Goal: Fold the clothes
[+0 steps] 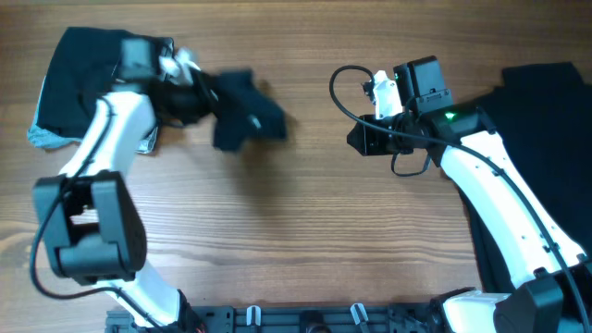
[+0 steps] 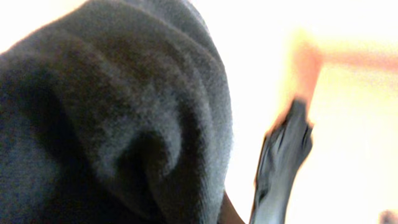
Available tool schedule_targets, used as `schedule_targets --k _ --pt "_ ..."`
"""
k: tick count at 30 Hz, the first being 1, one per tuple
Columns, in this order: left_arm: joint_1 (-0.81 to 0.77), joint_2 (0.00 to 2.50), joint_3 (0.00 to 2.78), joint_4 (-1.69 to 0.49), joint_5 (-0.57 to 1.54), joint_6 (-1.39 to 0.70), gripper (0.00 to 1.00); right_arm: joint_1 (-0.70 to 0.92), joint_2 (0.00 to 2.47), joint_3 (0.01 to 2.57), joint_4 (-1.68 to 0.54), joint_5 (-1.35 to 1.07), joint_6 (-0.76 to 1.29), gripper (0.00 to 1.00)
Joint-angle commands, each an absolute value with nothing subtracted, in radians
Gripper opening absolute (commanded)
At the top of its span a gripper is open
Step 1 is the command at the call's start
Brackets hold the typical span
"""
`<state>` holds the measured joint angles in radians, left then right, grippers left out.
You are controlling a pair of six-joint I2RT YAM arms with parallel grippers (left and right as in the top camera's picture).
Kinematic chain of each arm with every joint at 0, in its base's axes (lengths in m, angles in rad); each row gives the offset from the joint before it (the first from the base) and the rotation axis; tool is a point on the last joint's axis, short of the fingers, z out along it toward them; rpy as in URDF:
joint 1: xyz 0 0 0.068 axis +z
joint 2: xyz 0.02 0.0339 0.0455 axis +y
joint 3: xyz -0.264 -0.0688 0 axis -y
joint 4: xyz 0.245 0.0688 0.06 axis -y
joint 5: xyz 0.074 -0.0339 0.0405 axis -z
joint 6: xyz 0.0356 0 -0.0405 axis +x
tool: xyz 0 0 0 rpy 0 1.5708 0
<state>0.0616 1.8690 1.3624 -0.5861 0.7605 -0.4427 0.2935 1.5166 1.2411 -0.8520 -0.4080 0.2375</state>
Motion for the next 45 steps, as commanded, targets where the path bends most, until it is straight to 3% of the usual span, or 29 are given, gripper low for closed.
schedule_targets --k 1,5,10,11,12,13,16,21,22,24,25,26,27,35,39,43,45 --pt "0.183 1.836 1.503 -0.461 0.761 -0.451 0.04 0.293 1.522 1.246 -0.849 -0.384 0.292 0.19" --pt "0.319 1.837 1.553 -0.376 0.580 -0.452 0.04 0.294 1.522 1.246 -0.873 -0.385 0.312 0.18" --pt "0.465 1.851 1.552 -0.448 0.371 -0.445 0.04 0.294 1.522 1.246 -0.888 -0.393 0.318 0.18" --pt "0.495 1.851 1.552 -0.495 0.350 -0.445 0.24 0.294 1.522 1.246 -0.887 -0.393 0.318 0.18" --pt "0.515 1.851 1.552 -0.544 0.351 -0.445 0.80 0.294 1.522 1.246 -0.886 -0.392 0.317 0.21" --pt "0.537 1.847 1.552 -0.615 0.355 -0.445 1.00 0.294 1.522 1.246 -0.888 -0.393 0.315 0.22" --pt "0.625 1.798 1.553 -0.763 0.370 -0.445 1.00 0.294 1.520 1.246 -0.897 -0.393 0.314 0.22" --pt "0.693 1.586 1.552 -0.772 0.385 -0.351 1.00 0.294 1.520 1.246 -0.892 -0.392 0.306 0.23" --pt "0.667 1.576 1.553 -0.771 0.387 -0.347 0.89 0.294 1.520 1.246 -0.890 -0.393 0.307 0.23" --pt "0.603 1.584 1.552 -0.776 0.402 -0.316 0.50 0.294 1.520 1.247 -0.892 -0.396 0.306 0.22" --pt "0.570 1.584 1.552 -0.767 0.364 -0.261 0.39 0.294 1.518 1.247 -0.895 -0.409 0.307 0.22" --pt "0.519 1.587 1.552 -0.734 0.227 -0.239 0.13 0.294 1.514 1.247 -0.899 -0.429 0.307 0.22" --pt "0.484 1.602 1.552 -0.690 0.177 -0.217 0.04 0.294 1.510 1.247 -0.901 -0.428 0.307 0.22" --pt "0.417 1.970 1.552 -0.567 -0.072 -0.269 0.04 0.294 1.507 1.247 -0.926 -0.428 0.316 0.22" --pt "0.408 2.047 1.553 -0.588 -0.068 -0.278 0.05 0.294 1.507 1.247 -0.909 -0.427 0.315 0.22" --pt "0.389 1.817 1.590 -0.647 -0.018 -0.275 0.38 0.294 1.475 1.261 -0.881 -0.379 0.285 0.21" --pt "0.375 1.672 1.607 -0.691 0.120 -0.216 0.49 0.294 1.418 1.300 -0.882 -0.345 0.260 0.21"
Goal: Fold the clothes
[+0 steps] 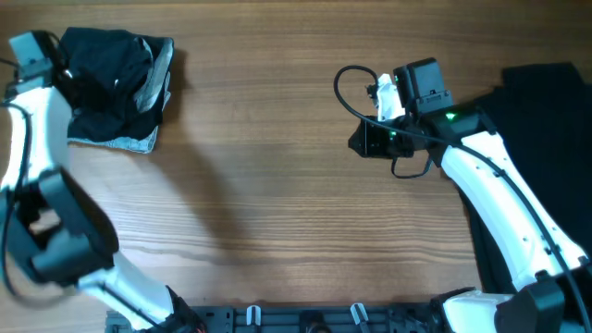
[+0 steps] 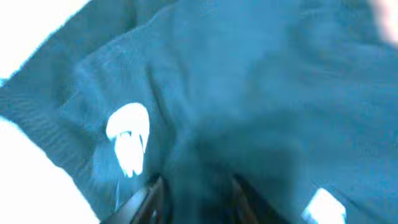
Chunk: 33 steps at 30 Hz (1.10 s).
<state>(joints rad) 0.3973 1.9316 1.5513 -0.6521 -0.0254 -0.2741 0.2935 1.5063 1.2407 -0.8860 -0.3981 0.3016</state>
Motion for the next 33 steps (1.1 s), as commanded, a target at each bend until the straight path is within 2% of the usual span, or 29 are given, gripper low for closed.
schedule_targets --k 1,5,6,8,9,10,14,24,28,33 --pt "0.361 1.581 1.607 -0.726 0.192 -0.180 0.54 0.295 1.367 1.332 -0.881 -0.329 0.242 0.22" --pt "0.249 1.259 1.607 -0.956 0.220 -0.063 0.69 0.342 1.092 1.364 -0.865 -0.269 0.162 0.30" --pt "0.207 1.175 1.607 -1.031 0.208 -0.056 1.00 0.358 1.020 1.364 -0.883 -0.217 0.152 0.35" --pt "0.178 1.068 1.607 -1.120 0.159 -0.056 1.00 0.368 0.917 1.364 -0.923 -0.175 0.154 0.48" --pt "0.178 0.990 1.607 -1.201 0.136 -0.056 1.00 0.368 0.813 1.364 -0.970 -0.175 0.159 0.66" --pt "0.178 0.963 1.607 -1.232 0.136 -0.056 1.00 0.368 0.773 1.364 -0.988 -0.174 0.157 1.00" --pt "0.178 0.897 1.607 -1.272 0.137 -0.059 1.00 0.367 0.687 1.364 -1.015 -0.168 0.160 1.00" --pt "0.178 0.891 1.607 -1.303 0.137 -0.059 1.00 0.367 0.685 1.361 -1.111 -0.170 0.138 1.00" --pt "0.178 0.891 1.607 -1.303 0.137 -0.059 1.00 0.359 0.662 1.234 -0.845 -0.130 -0.348 1.00" --pt "0.178 0.891 1.607 -1.303 0.137 -0.059 1.00 0.255 0.515 0.791 -0.389 -0.219 -0.390 1.00"
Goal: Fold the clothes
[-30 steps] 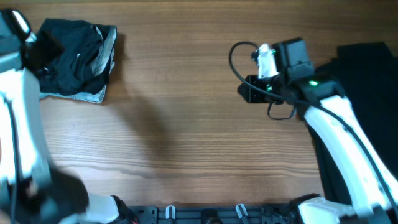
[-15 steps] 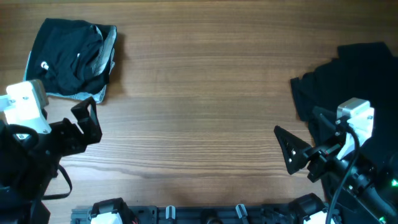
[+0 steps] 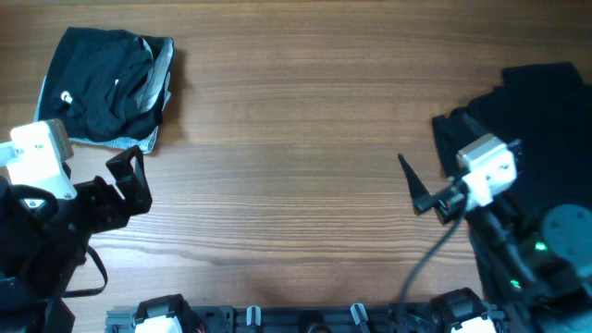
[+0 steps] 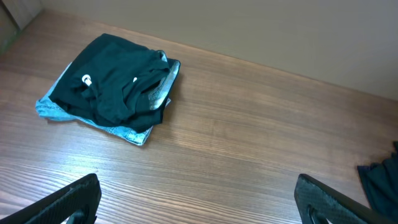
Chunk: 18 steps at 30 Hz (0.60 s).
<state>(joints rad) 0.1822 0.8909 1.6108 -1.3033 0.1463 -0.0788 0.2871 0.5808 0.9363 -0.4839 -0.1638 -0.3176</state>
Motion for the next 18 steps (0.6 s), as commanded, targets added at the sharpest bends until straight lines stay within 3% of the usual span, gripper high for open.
schedule_targets --k 1,8,14,18 --pt "0.178 0.891 1.607 -1.303 0.137 -0.059 1.00 0.242 0.458 0.671 -0.283 -0.244 -0.389 1.00" --pt "0.178 0.891 1.607 -1.303 0.137 -0.059 1.00 0.196 0.101 0.254 -0.112 -0.285 -0.394 1.00" --pt "0.178 0.891 1.607 -1.303 0.137 -0.059 1.00 0.195 0.003 0.004 0.062 -0.294 -0.393 1.00" --pt "0.178 0.891 1.607 -1.303 0.137 -0.059 1.00 0.195 0.004 0.005 0.048 -0.296 -0.393 1.00"
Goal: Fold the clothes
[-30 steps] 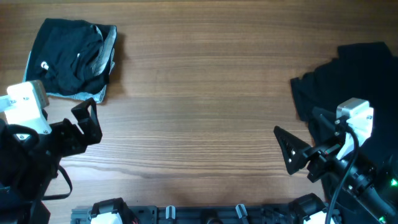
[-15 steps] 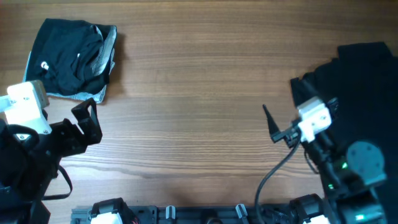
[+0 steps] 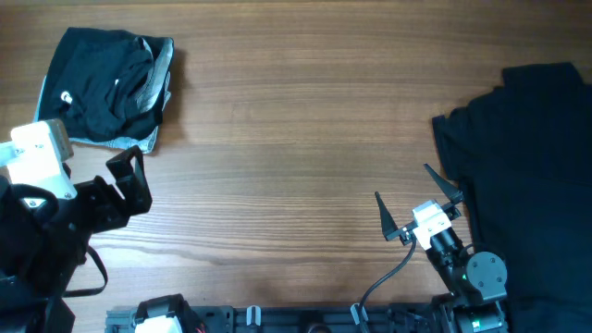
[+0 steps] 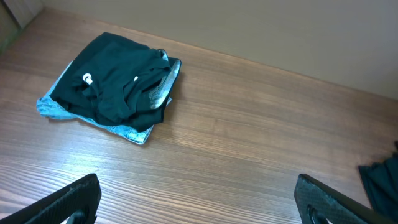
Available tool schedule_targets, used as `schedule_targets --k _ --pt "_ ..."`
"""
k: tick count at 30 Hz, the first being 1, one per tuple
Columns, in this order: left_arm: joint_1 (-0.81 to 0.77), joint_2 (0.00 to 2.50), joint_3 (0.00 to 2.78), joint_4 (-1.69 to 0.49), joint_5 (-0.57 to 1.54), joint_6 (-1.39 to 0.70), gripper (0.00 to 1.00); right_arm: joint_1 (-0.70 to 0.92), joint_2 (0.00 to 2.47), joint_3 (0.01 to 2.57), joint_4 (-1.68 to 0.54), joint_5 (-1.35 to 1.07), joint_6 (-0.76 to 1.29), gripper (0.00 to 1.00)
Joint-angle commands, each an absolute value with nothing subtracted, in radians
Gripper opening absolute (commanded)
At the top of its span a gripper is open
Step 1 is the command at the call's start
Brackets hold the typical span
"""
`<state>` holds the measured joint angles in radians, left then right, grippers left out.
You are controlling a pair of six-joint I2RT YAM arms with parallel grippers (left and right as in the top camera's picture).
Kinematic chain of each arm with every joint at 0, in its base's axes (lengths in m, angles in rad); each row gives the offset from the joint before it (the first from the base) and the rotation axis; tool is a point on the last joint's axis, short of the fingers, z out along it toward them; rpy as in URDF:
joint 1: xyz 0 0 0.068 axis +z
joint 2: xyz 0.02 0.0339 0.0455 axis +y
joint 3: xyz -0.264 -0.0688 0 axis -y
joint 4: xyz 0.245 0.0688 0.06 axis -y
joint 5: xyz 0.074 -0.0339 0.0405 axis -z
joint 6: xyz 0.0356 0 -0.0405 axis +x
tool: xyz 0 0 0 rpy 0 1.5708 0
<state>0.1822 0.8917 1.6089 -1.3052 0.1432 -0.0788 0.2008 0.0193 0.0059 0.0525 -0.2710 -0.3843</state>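
Observation:
A folded stack lies at the table's far left: a black garment with a small white logo on top of light blue and grey pieces, also seen in the left wrist view as the stack. An unfolded black pile covers the right side. My left gripper is open wide and empty, pulled back near the front left, well short of the stack. At the front right, my right gripper is also open and empty, just left of the black pile.
Bare wooden table stretches between the stack and the pile. A corner of the black pile shows at the right edge of the left wrist view. The arm bases sit along the front edge.
The right arm has drawn further back toward the front edge, its open gripper now lower and a little left. The left arm and both heaps of clothes are unchanged.
First my left gripper held a dark garment beside the stack at the far left, the right gripper hovering mid-table. Then the garment lay on the stack with the left gripper over it. After that both arms stood back near the front edge, grippers open.

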Motion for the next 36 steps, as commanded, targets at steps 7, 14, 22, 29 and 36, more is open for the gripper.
schedule_targets --k 7,14,22,29,36 --pt "0.178 0.891 1.607 -1.303 0.137 -0.059 1.00 0.195 0.014 0.006 0.025 -0.296 -0.393 1.00" --pt "0.178 0.891 1.607 -1.303 0.137 -0.059 1.00 0.195 0.014 0.005 0.025 -0.296 -0.393 1.00" --pt "0.141 0.805 1.431 -1.019 0.130 -0.082 1.00 0.195 0.014 0.005 0.025 -0.296 -0.393 1.00" --pt "0.122 0.431 0.737 -0.469 0.172 -0.120 1.00 0.195 0.014 0.005 0.025 -0.296 -0.393 1.00" --pt "0.115 0.069 0.229 -0.084 0.176 -0.120 1.00 0.195 0.014 0.006 0.025 -0.296 -0.393 1.00"
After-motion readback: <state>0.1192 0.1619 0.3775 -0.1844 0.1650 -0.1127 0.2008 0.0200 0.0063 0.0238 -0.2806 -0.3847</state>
